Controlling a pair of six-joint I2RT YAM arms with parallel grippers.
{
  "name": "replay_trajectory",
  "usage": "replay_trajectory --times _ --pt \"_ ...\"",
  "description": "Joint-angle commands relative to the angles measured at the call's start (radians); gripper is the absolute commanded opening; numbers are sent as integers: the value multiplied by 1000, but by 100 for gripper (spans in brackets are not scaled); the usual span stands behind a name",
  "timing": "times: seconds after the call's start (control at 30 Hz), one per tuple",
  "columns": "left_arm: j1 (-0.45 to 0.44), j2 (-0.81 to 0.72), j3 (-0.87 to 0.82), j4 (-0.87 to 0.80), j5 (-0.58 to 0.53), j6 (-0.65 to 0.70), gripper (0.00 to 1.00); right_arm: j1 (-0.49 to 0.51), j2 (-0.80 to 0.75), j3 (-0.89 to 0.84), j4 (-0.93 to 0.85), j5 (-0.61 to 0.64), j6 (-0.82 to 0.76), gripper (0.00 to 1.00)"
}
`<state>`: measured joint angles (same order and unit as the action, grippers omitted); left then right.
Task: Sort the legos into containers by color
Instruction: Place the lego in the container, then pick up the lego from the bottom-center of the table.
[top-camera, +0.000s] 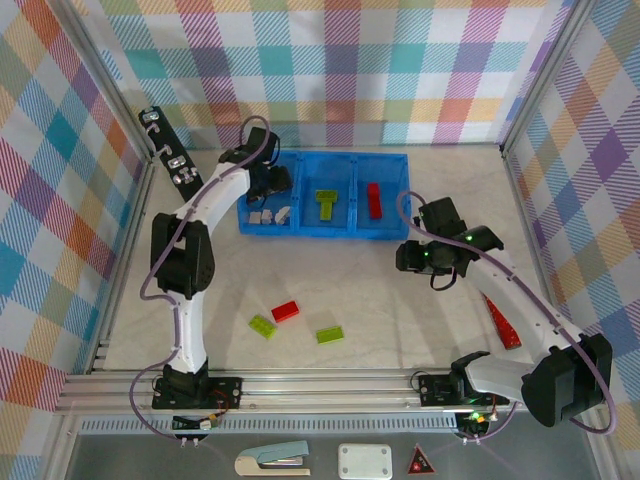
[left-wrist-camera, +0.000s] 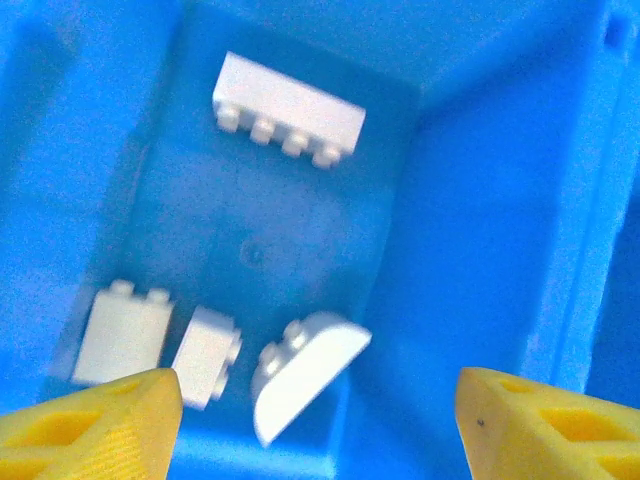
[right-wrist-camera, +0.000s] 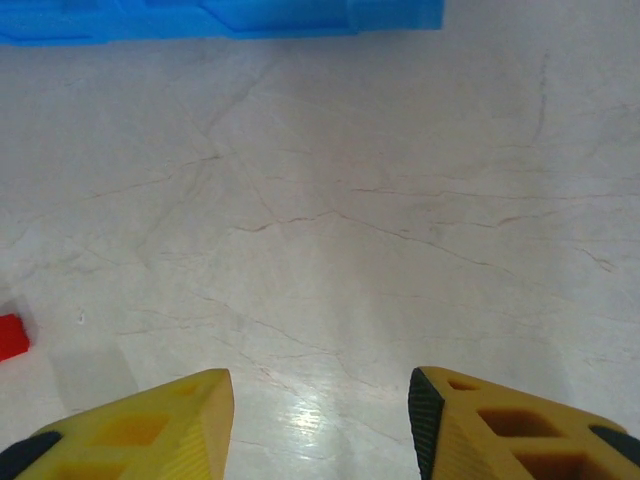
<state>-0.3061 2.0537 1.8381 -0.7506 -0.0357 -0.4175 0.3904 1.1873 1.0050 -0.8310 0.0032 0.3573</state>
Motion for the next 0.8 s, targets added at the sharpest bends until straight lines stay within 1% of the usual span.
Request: replay_trajectory --times 0.0,0.17,0.33,0.43,0.57,0.77 --pt "-4 -113 -69 -93 40 136 72 13 -20 -36 70 -96 -63 52" --pt "21 -233 -168 -135 60 193 72 43 -38 -112 183 -208 -166 51" --pt "59 -315 -254 -148 83 238 72 88 -45 -202 321 -319 -285 51" --pt "79 -351 -286 -154 94 255 72 137 -34 -219 362 -348 -342 52" --pt "105 -387 -310 -152 108 286 73 231 -17 -235 418 -351 -443 54" --pt "148 -427 -363 -86 149 320 73 354 79 -191 438 -367 -641 58"
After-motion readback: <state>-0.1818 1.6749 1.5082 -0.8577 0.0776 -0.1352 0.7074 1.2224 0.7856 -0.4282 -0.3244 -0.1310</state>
